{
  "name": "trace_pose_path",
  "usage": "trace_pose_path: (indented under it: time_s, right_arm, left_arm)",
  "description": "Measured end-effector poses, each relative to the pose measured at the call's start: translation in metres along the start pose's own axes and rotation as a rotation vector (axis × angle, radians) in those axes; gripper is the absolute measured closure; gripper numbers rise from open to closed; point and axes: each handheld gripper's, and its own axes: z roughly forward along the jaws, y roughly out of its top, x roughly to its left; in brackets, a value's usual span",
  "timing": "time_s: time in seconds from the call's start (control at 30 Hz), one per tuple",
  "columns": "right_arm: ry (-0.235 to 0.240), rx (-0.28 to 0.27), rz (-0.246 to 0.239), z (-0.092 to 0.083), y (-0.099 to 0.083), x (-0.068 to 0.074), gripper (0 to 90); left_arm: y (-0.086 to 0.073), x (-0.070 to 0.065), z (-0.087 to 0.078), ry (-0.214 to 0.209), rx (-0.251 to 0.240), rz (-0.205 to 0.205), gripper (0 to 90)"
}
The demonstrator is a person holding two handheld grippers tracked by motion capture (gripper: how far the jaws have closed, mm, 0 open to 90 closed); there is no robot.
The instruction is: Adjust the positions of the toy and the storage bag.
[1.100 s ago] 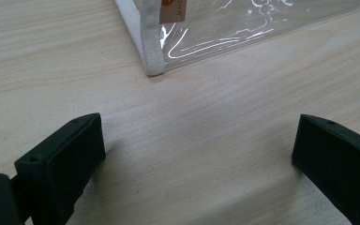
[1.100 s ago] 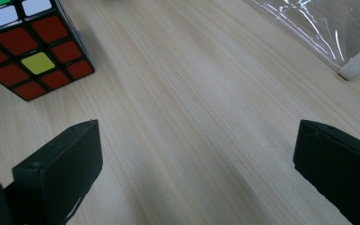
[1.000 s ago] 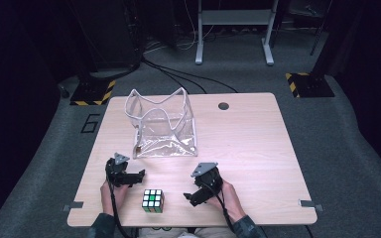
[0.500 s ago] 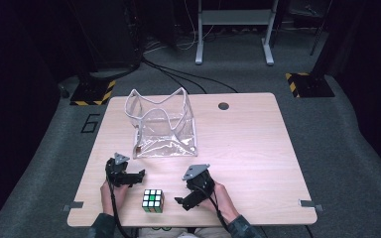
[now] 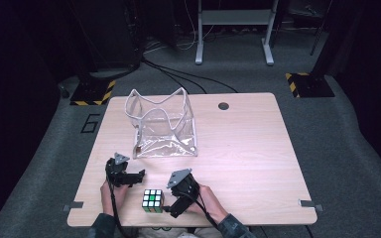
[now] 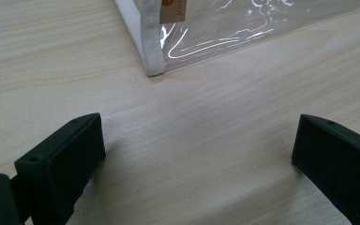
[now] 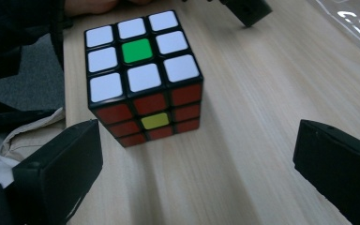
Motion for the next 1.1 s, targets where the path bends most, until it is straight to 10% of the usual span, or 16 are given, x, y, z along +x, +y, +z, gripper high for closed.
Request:
trace_pose_path:
  time_s: [0.5, 1.1]
  right_arm:
    - [0.051, 0.023, -0.054, 0.027, 0.011, 0.007, 3.3]
    - [0.038, 0.050, -0.075, 0.043, 0.014, 0.010, 32.9]
  left_arm:
    - [0.000, 0.000, 0.000, -0.001, 0.002, -0.003, 2.6]
    - [0.000, 0.000, 0.000, 0.000, 0.001, -0.001, 2.6]
